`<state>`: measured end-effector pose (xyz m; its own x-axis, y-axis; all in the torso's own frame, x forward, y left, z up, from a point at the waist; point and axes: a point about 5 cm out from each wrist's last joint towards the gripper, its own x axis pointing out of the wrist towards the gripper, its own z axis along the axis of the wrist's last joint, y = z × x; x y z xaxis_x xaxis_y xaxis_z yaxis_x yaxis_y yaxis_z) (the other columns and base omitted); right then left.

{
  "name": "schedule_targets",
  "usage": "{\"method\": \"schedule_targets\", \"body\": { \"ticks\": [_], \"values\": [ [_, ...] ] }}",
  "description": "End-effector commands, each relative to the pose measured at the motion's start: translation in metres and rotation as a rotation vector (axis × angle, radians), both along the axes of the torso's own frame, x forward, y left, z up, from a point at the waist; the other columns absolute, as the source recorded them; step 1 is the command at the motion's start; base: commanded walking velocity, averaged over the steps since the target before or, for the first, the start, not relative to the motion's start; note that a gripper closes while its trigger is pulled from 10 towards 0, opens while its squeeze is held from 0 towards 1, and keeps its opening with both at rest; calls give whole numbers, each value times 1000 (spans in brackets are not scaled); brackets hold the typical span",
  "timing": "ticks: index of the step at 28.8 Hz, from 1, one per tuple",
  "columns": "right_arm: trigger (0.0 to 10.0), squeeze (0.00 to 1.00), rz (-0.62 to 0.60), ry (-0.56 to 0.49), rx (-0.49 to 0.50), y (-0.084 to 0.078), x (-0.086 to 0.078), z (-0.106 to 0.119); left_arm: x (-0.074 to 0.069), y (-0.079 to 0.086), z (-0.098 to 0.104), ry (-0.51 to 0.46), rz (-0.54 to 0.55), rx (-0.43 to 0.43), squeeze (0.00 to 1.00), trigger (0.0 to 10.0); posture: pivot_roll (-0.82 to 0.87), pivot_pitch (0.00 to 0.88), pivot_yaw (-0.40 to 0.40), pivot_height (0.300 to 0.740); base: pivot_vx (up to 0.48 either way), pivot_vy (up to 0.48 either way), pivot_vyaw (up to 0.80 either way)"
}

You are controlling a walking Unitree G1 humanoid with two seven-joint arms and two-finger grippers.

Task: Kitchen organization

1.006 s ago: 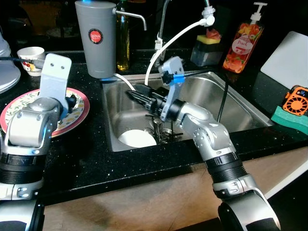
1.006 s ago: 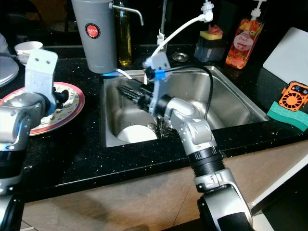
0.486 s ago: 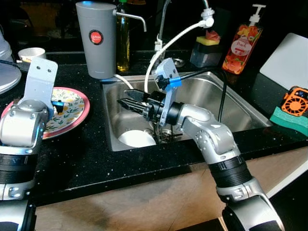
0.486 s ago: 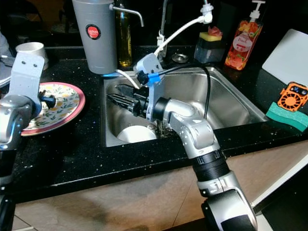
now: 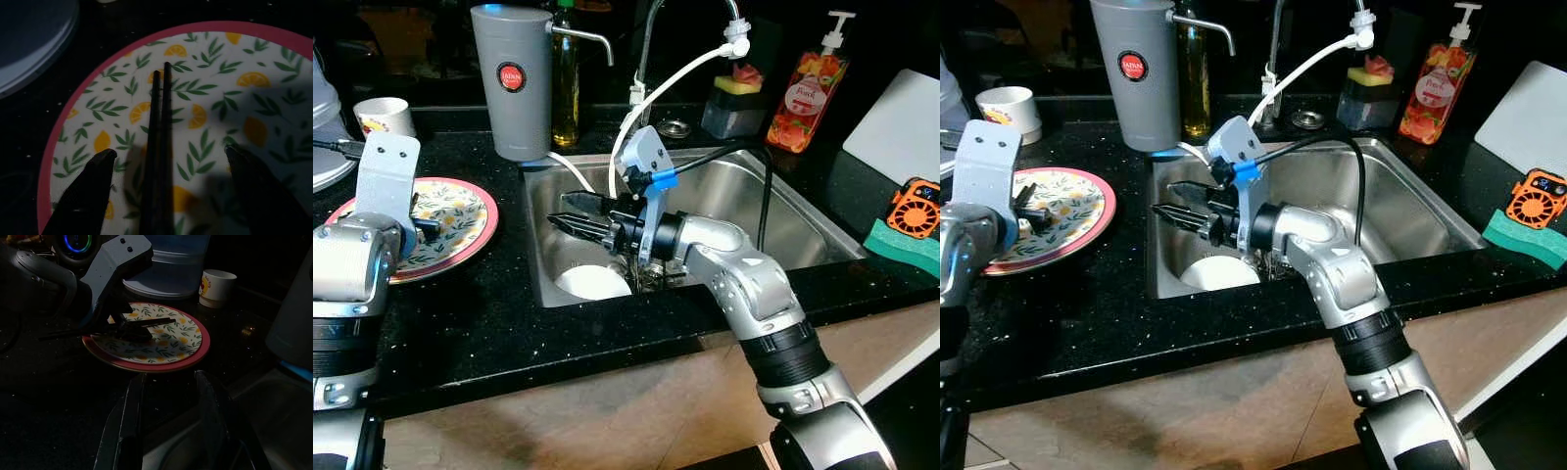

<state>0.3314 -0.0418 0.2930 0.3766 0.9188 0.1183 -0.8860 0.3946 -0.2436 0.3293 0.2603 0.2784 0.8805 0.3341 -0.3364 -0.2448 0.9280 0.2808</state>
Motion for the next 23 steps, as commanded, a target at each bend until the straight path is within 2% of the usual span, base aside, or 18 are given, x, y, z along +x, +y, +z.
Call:
{"method": "schedule_targets", "body": {
  "ticks": [1,12,20,23],
  "values": [
    [10000,0,15,-25,-13,2,-3,3,-2,-2,-10,62,-24,-14,0,0,-26,90,-56,740,0,0,0],
    [10000,0,14,-32,-12,2,-1,4,-3,-4,-16,106,-48,-25,0,0,-27,93,-59,740,0,0,0],
    [10000,0,14,-35,-10,1,0,5,-2,-5,-14,85,-64,-10,0,0,-28,95,-59,740,0,0,0],
    [10000,0,12,-39,-8,1,1,5,1,-9,-9,46,-73,-23,0,0,-30,97,-60,740,0,0,0]
  ]
}}
